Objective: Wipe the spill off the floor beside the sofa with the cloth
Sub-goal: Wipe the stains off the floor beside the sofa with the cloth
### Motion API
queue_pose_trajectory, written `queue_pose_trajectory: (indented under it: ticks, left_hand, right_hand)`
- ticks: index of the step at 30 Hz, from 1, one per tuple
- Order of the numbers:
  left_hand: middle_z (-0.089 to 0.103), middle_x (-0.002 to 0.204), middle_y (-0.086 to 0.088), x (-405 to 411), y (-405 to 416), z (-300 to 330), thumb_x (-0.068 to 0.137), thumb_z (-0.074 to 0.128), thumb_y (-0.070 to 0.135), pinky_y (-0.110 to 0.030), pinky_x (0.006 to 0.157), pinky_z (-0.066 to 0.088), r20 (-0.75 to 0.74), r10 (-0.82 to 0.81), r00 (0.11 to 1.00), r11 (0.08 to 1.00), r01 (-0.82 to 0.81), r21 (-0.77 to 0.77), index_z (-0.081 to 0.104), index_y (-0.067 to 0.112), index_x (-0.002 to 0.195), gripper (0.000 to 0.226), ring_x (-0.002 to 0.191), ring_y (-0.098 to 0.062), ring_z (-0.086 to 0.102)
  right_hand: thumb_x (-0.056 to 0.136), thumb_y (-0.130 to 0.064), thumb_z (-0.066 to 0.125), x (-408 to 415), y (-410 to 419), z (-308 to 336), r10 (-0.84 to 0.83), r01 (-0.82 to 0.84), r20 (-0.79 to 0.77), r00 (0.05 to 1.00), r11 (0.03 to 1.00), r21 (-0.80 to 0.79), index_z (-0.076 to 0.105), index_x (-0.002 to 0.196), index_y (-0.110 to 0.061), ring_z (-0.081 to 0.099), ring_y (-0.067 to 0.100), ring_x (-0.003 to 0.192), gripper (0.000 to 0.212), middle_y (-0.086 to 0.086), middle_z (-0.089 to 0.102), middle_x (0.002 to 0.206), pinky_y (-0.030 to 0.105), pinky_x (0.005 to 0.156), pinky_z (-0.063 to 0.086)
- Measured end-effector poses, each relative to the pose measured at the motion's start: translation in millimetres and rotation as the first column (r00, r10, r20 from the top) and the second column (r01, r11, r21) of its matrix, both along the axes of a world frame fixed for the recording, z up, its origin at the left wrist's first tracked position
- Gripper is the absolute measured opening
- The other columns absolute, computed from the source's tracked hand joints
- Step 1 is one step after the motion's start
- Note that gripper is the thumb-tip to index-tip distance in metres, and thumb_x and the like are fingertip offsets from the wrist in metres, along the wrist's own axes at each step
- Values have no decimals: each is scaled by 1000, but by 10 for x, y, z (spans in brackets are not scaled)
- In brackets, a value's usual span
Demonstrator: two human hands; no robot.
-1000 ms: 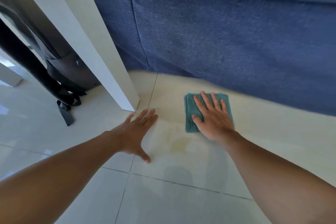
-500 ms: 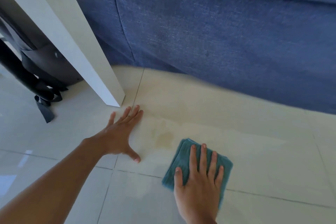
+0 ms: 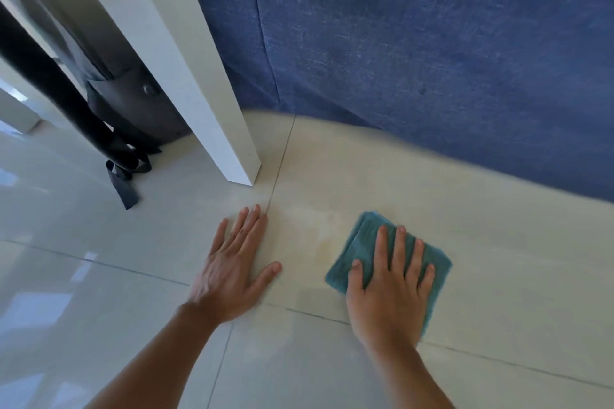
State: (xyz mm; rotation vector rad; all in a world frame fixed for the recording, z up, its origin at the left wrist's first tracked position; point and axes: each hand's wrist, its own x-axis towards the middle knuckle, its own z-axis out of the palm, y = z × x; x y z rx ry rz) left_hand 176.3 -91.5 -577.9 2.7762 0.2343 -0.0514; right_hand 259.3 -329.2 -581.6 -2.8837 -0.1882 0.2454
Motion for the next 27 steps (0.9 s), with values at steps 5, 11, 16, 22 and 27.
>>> queue_pose_trajectory:
  ticks: [5,11,16,22,27]
  left_hand:
    - [8,168,-1,4,-3,-13,98,20,66,-50,124,2,7,-4,1000,1000,4,25,17,14,160,82,155,-14,0]
    - [20,166,3,11,25,-25,103,17,49,-53,124,7,48,34,998,999,-33,-14,30,15,157,66,155,-11,8]
    - [19,166,3,5,34,-27,104,19,45,-50,124,6,57,38,998,999,-37,-18,29,17,158,61,154,-9,6]
    - [20,166,3,10,35,-30,104,25,43,-50,124,8,75,44,996,999,-42,-33,31,17,157,59,154,-9,8]
    - [21,166,3,3,61,-59,103,29,34,-53,123,9,61,31,998,999,-29,-35,31,17,157,57,154,-10,8]
  right_hand:
    - [87,-52,38,-285,-31,25,69,-69,-10,998,998,-5,35,158,-20,23,39,153,77,8,28,167,61,121,18]
    - [88,-55,25,1045,530,71,295,-300,-67,953,951,-79,11,162,-33,-5,29,157,79,-4,1,172,53,125,-3]
    - [92,-58,17,1137,561,89,651,-654,-64,757,749,-108,4,162,-37,-14,23,157,73,-9,-7,172,51,126,-6]
    - [91,-60,21,1136,381,54,486,-486,-40,873,862,-147,5,162,-37,-8,25,158,76,-6,-4,172,52,126,-3]
    - [93,-55,20,1506,1004,67,509,-513,-67,858,851,-110,3,162,-35,-12,27,157,73,-5,-8,172,55,125,-5]
